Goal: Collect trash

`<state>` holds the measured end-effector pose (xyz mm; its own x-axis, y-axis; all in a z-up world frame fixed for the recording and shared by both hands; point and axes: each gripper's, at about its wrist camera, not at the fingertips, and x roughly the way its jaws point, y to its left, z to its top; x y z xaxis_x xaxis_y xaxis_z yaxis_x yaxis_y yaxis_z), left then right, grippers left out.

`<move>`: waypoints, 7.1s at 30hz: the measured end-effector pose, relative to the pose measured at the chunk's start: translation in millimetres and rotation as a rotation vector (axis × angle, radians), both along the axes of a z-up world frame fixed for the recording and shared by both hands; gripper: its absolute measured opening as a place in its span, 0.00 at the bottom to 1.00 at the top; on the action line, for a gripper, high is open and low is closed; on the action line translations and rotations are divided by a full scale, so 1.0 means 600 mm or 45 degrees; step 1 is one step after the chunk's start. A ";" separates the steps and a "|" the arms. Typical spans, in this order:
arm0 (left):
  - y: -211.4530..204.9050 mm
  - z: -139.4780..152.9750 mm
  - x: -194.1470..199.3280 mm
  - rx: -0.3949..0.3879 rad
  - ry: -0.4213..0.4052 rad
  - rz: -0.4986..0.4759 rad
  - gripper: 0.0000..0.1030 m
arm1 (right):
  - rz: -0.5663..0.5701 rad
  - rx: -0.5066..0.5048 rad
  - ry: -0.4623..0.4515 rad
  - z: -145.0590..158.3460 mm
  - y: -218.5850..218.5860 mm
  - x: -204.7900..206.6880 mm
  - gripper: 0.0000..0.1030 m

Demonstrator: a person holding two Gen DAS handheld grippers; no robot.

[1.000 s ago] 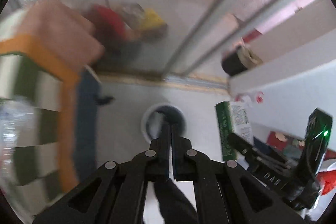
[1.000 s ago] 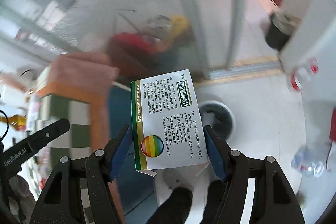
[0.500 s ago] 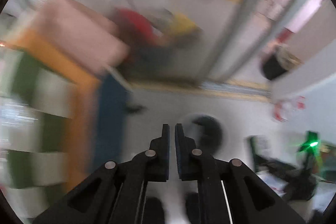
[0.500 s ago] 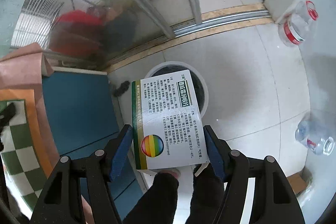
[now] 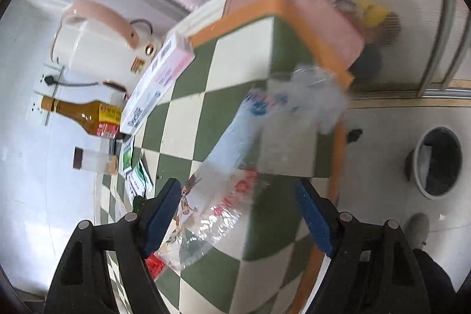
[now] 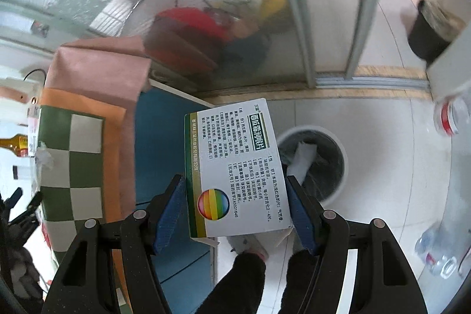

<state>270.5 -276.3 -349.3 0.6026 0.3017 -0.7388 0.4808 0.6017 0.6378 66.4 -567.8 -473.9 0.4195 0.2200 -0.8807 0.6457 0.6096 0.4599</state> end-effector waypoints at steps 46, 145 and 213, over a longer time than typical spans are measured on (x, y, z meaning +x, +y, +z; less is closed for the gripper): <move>-0.409 -0.773 -0.157 -0.458 1.358 0.175 0.91 | -0.164 0.268 0.402 -0.627 -0.048 -0.149 0.83; 0.586 0.072 0.055 -0.830 0.197 1.017 0.11 | 0.965 -0.089 -0.138 0.281 0.817 0.595 0.15; -0.405 -0.582 -0.164 -0.187 0.914 -0.136 1.00 | -0.211 0.043 0.453 -0.529 -0.036 -0.139 0.95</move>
<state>172.0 -519.4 -698.4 -0.0234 0.1361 -0.9904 0.8101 0.5831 0.0610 -16.9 -589.2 -791.1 0.1216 0.2059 -0.9710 0.8567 0.4722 0.2075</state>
